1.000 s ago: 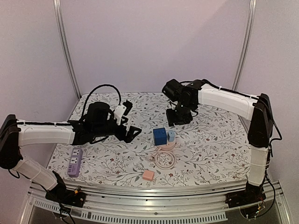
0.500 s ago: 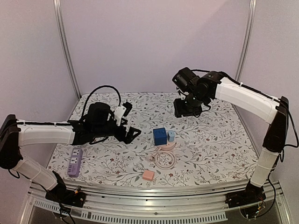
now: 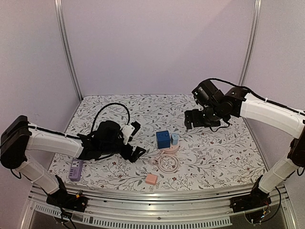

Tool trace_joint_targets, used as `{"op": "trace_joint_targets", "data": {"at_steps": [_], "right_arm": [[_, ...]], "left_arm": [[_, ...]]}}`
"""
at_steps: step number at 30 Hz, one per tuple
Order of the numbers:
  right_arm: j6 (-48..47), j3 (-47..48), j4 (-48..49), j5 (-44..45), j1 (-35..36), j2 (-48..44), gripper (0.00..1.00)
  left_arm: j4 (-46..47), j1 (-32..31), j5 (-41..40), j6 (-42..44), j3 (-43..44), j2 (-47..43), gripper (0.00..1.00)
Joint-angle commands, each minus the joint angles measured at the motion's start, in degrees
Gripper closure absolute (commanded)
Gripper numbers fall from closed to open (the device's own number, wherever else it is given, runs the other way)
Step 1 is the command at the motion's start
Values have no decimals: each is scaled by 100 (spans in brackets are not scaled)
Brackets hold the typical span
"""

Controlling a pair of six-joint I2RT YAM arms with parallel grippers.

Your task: Insert the plug

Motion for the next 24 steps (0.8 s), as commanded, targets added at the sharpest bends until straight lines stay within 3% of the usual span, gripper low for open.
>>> {"op": "trace_joint_targets", "data": {"at_steps": [1,24], "right_arm": [[57,-473,530,238,-6,-525,1],[86,-1742,858,350,-73,-1857,1]], "left_arm": [[548,-173,-231,-12,-146,102,0],[1303,-524,-347,172,435,1399,5]]}}
